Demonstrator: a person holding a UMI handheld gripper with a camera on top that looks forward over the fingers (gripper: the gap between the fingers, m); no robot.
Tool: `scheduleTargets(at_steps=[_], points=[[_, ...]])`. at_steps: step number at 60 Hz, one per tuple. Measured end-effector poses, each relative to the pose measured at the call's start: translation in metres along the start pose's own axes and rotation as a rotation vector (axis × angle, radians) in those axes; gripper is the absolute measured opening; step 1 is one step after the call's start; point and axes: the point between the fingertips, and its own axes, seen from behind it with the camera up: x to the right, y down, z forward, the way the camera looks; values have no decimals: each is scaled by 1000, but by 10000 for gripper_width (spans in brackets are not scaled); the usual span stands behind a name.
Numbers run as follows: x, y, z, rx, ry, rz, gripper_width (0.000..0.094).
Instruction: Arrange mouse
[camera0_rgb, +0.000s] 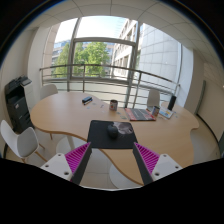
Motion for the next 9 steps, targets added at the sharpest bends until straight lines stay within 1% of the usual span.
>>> scheduleTargets(at_steps=[9], points=[[-6,6,-11,-7,-7,11,842]])
